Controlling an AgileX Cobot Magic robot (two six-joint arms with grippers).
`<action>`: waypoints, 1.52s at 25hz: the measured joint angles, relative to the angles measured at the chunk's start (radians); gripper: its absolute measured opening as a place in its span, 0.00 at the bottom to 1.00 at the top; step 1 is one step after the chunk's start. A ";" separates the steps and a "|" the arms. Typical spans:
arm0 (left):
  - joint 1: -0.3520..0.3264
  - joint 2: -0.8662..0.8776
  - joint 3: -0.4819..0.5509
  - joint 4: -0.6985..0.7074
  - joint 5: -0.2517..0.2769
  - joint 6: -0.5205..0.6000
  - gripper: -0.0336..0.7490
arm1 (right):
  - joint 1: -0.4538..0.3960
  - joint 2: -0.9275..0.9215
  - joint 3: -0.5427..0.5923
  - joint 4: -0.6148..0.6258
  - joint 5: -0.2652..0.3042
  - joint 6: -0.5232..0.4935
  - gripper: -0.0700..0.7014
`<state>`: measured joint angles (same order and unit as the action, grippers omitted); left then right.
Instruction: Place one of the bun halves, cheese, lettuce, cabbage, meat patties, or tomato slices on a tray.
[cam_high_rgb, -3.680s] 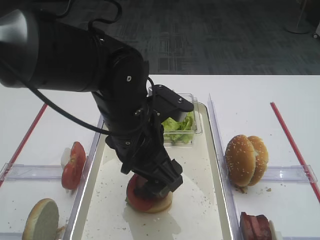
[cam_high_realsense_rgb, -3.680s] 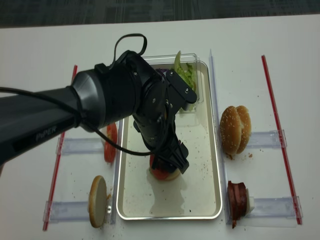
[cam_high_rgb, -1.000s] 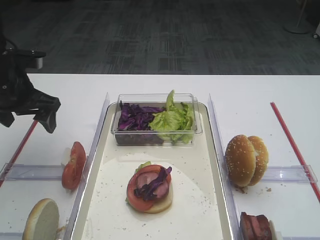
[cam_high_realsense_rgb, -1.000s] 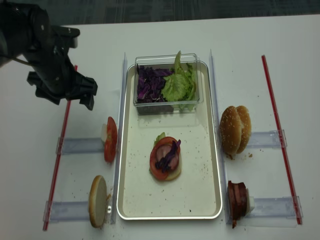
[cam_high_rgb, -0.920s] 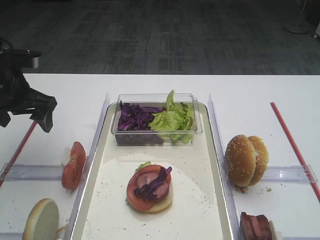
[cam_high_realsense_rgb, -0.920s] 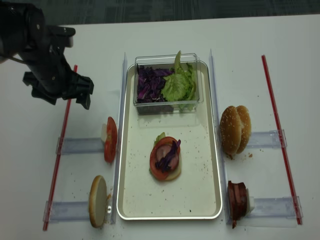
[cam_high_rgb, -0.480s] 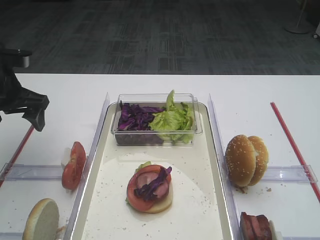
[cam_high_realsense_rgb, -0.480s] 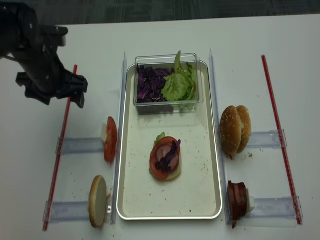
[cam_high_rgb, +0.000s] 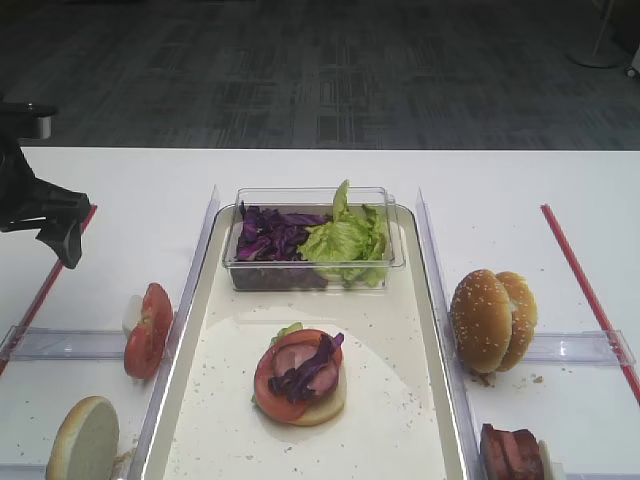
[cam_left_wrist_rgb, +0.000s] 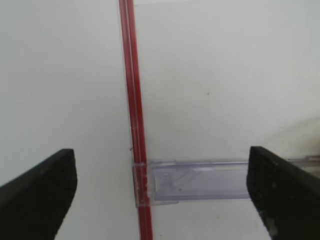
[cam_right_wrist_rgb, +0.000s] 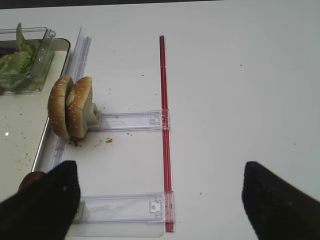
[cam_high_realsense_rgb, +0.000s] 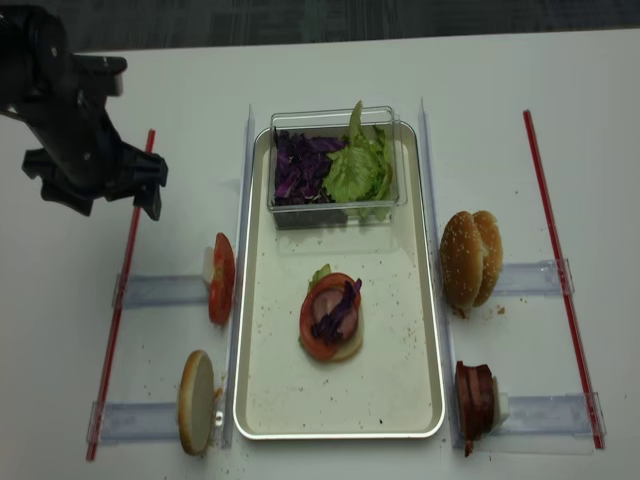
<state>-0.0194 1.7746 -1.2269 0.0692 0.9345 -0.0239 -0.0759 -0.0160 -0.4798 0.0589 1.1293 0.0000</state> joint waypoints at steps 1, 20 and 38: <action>0.000 0.000 0.000 0.000 0.011 0.000 0.85 | 0.000 0.000 0.000 0.000 0.000 0.000 0.96; 0.001 -0.401 0.576 0.002 -0.124 -0.053 0.85 | 0.000 0.000 0.000 0.000 0.000 0.000 0.96; 0.001 -1.230 0.734 0.003 0.044 -0.079 0.85 | 0.000 0.000 0.000 0.000 0.000 0.000 0.96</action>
<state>-0.0186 0.5446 -0.4926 0.0727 0.9783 -0.1029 -0.0759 -0.0160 -0.4798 0.0589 1.1293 0.0000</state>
